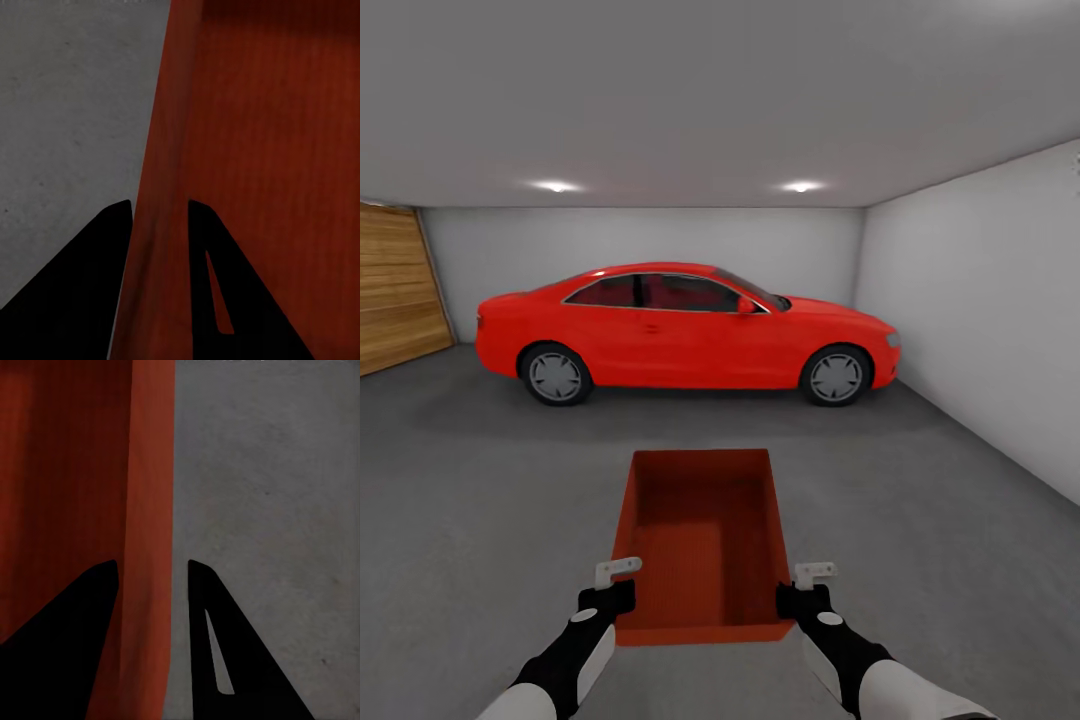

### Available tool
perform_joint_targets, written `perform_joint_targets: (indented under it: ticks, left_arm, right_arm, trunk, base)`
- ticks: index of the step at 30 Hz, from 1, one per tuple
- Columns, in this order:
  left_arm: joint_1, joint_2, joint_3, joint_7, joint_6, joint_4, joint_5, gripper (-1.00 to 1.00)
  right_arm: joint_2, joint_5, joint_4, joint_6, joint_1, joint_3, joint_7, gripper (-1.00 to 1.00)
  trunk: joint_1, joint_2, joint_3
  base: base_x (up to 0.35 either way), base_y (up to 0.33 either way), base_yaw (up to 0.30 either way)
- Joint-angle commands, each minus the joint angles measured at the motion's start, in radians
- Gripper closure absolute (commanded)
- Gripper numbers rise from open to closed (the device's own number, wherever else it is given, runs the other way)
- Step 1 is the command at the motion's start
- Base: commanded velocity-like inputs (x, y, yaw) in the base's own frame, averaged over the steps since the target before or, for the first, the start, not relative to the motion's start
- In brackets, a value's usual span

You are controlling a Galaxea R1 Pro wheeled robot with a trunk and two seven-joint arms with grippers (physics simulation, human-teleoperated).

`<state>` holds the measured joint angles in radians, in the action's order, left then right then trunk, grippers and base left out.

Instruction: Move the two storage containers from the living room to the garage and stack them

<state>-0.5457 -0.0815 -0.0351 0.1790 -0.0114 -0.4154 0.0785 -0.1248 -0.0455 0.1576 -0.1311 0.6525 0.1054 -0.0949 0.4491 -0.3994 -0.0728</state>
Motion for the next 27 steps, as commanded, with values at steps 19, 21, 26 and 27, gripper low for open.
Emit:
perform_joint_targets:
  ticks: [19, 21, 26, 27]
  left_arm:
    - [-0.001, 0.016, -0.016, 0.008, 0.007, -0.005, -0.009, 1.00]
    - [-0.001, 0.016, -0.016, 0.008, 0.007, -0.005, -0.009, 1.00]
    - [-0.001, 0.016, -0.016, 0.008, 0.007, -0.005, -0.009, 1.00]
    - [-0.001, 0.016, -0.016, 0.008, 0.007, -0.005, -0.009, 1.00]
  right_arm:
    - [0.011, -0.010, -0.004, -0.004, 0.000, -0.009, -0.009, 1.00]
    - [0.011, -0.010, -0.004, -0.004, 0.000, -0.009, -0.009, 1.00]
    - [0.010, -0.011, -0.004, -0.003, 0.000, -0.009, -0.009, 1.00]
    - [0.010, -0.011, -0.004, -0.004, 0.000, -0.009, -0.009, 1.00]
  trunk:
    - [0.001, -0.001, 0.000]
    - [0.001, -0.001, 0.000]
    - [0.001, -0.001, 0.000]
    - [0.001, -0.001, 0.000]
  base:
    - [0.320, 0.078, -0.236]
    - [0.320, 0.078, -0.242]
    - [0.320, 0.078, -0.242]
    - [0.320, 0.078, -0.242]
